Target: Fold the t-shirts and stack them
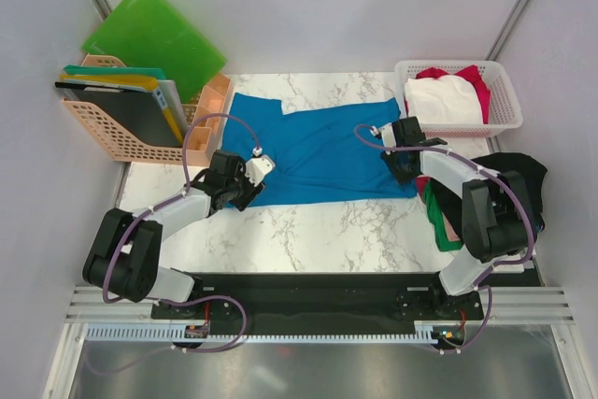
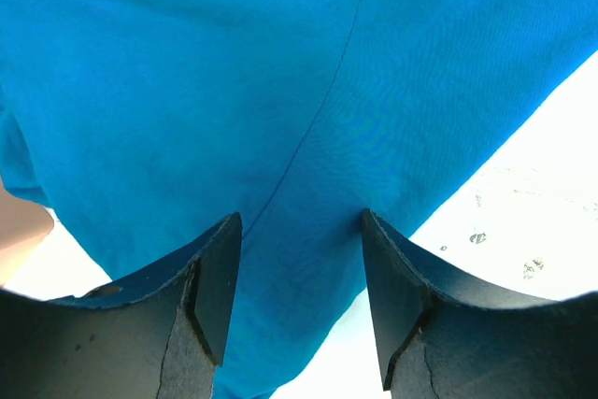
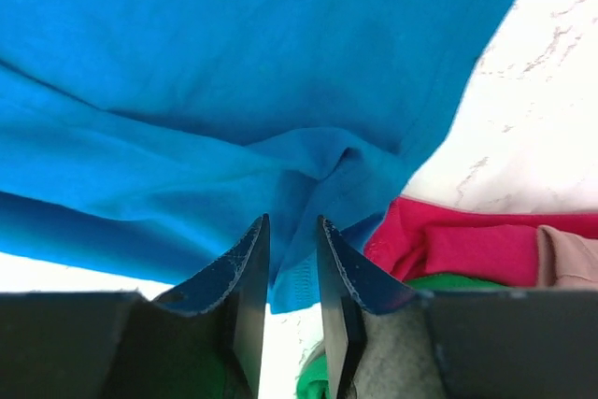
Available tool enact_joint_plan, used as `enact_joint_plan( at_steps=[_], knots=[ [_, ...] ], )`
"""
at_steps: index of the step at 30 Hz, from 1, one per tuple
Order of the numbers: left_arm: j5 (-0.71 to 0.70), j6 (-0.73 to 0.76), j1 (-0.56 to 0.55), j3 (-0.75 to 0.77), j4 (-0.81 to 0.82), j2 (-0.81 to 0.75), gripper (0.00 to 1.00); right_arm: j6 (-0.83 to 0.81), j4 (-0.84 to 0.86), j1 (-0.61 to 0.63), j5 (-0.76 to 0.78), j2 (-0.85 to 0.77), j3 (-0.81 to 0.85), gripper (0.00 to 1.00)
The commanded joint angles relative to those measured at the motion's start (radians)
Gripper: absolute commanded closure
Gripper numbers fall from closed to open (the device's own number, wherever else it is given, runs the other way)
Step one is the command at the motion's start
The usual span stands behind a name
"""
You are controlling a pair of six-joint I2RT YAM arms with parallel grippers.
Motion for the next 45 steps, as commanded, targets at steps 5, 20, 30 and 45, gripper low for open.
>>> enact_joint_plan(
  at_steps=[5,20,30,45],
  knots=[
    [0.014,0.006,-0.001,0.010,0.014,-0.019,0.39,-0.030,0.049,-0.004,0.207,-0.024,0.000,0.66],
    [0.012,0.014,-0.001,-0.002,0.014,-0.022,0.39,-0.019,0.125,-0.004,0.396,-0.053,-0.015,0.63],
    [0.014,0.010,-0.002,-0.002,0.017,-0.013,0.39,-0.063,0.141,-0.009,0.534,0.004,-0.041,0.57],
    [0.015,0.008,-0.001,-0.014,0.031,-0.007,0.39,-0.011,0.071,-0.007,0.215,-0.059,-0.020,0.52]
  ],
)
